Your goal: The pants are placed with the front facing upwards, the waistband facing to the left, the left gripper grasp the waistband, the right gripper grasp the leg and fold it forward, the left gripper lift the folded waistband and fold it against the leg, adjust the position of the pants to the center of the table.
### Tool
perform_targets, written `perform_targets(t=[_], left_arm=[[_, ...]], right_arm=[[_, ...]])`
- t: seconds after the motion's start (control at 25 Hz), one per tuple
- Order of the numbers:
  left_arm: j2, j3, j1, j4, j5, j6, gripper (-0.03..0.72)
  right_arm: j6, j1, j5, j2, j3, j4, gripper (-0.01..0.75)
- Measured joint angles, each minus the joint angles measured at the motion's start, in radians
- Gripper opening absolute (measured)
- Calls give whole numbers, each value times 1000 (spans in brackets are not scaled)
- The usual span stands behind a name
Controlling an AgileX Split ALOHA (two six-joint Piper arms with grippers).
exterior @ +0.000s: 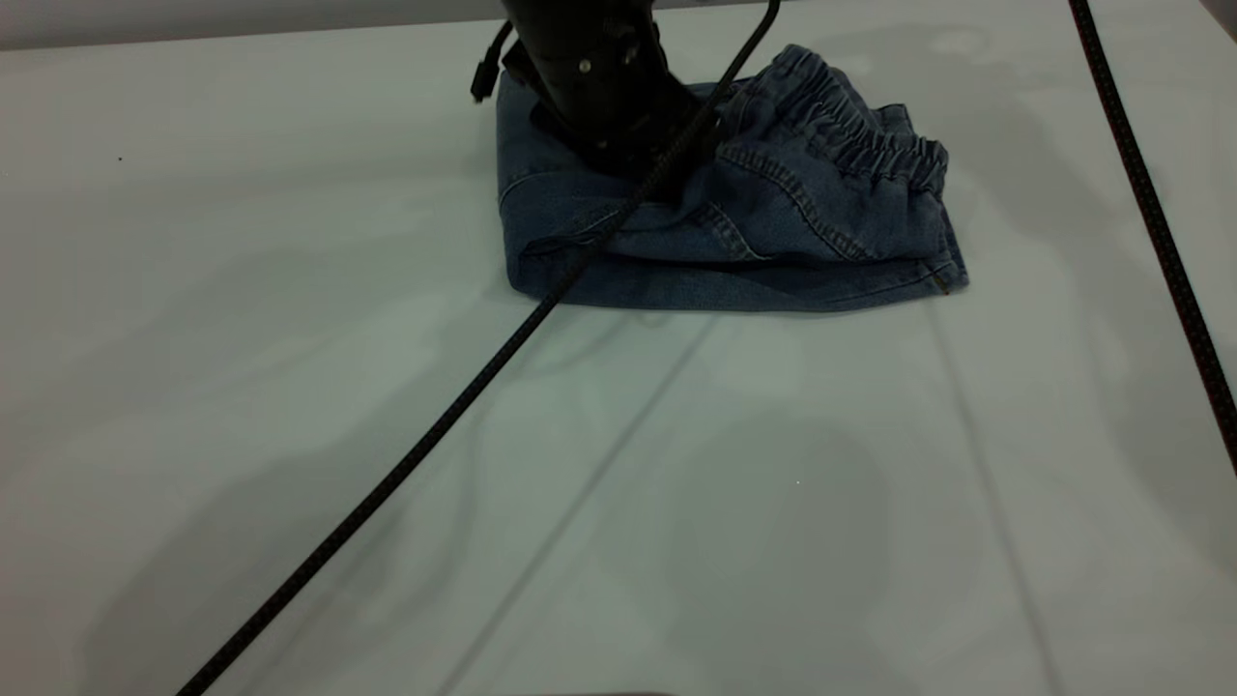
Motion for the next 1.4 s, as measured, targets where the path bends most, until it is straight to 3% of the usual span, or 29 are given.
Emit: perform_targets(t=[0.2,0.52,0.84,1.16,1.4], left_arm=[[4,-8,3,7,54,-4,496],[-29,-9,17,87,274,-12,496],[-32,-35,23,178,391,-28,496],[-32,-278,23,191,685,-31,496],[-56,-433,23,195,687,-31,496]], right_arm=[[0,0,0,0,-1,4,465],[0,0,0,0,-1,5,465],[0,0,0,-4,-1,11,465],[0,0,4,-128,-1,13,465],[0,0,8,-285,37,16,465]])
